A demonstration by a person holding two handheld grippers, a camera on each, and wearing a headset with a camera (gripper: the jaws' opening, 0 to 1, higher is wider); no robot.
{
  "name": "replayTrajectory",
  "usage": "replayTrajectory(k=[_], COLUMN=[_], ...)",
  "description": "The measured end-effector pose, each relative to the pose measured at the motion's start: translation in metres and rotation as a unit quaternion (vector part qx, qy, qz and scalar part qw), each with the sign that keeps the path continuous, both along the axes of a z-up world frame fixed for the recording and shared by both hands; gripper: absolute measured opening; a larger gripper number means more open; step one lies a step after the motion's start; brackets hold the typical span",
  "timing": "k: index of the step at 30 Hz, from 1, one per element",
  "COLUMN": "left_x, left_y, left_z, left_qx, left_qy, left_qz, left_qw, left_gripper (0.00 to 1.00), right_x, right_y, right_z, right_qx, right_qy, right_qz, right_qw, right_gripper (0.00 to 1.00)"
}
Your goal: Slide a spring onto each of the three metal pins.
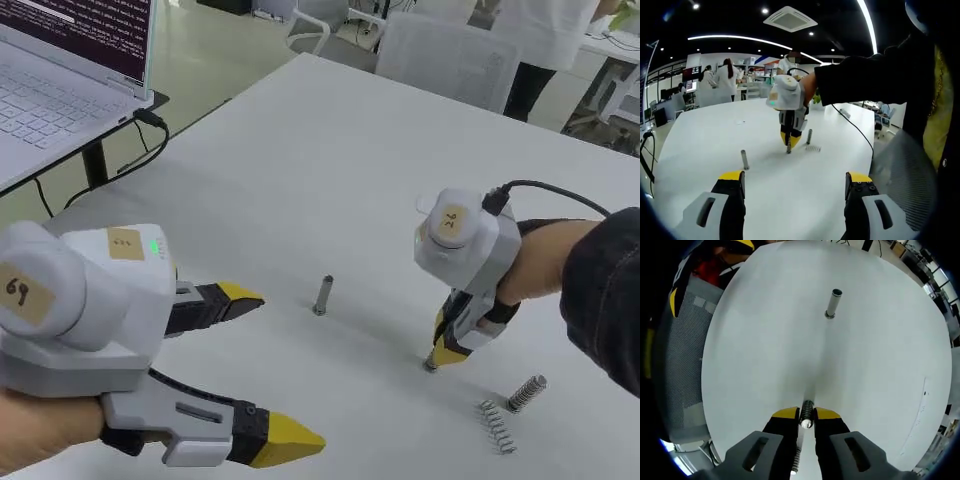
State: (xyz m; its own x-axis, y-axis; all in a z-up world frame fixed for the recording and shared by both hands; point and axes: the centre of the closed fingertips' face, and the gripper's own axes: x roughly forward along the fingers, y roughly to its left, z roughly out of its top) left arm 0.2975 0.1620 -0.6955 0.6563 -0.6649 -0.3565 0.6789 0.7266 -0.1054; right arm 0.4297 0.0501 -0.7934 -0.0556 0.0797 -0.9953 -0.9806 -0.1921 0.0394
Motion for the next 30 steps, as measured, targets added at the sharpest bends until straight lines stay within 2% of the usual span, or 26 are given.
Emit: replayTrajectory(k=[11, 17, 30], left_x=[0.0, 0.0, 0.001], left_y=[-0.001, -0.003, -0.008], left_z=[0.0, 0.0, 0.003], left_qx=[0.001, 0.002, 0.004], left_qy=[-0.001, -0.001, -0.006], left_qz=[-0.001, -0.003, -0.013], left_qw=[1.0, 1.0, 0.9999], left_gripper=[0.79, 0.79, 0.79], right_x=[-0.001, -0.001, -0.001], right_y=[-0.001, 0.0, 0.0], right_z=[-0.001, 0.003, 0.02], right_qx=[0.004, 0.014, 0.038], right_qy=[0.001, -0.002, -0.009], right_qz=[-0.003, -0.007, -0.028], right_qw=[1.0, 0.9999, 0.9988], right_gripper=[0.12, 0.19, 0.27])
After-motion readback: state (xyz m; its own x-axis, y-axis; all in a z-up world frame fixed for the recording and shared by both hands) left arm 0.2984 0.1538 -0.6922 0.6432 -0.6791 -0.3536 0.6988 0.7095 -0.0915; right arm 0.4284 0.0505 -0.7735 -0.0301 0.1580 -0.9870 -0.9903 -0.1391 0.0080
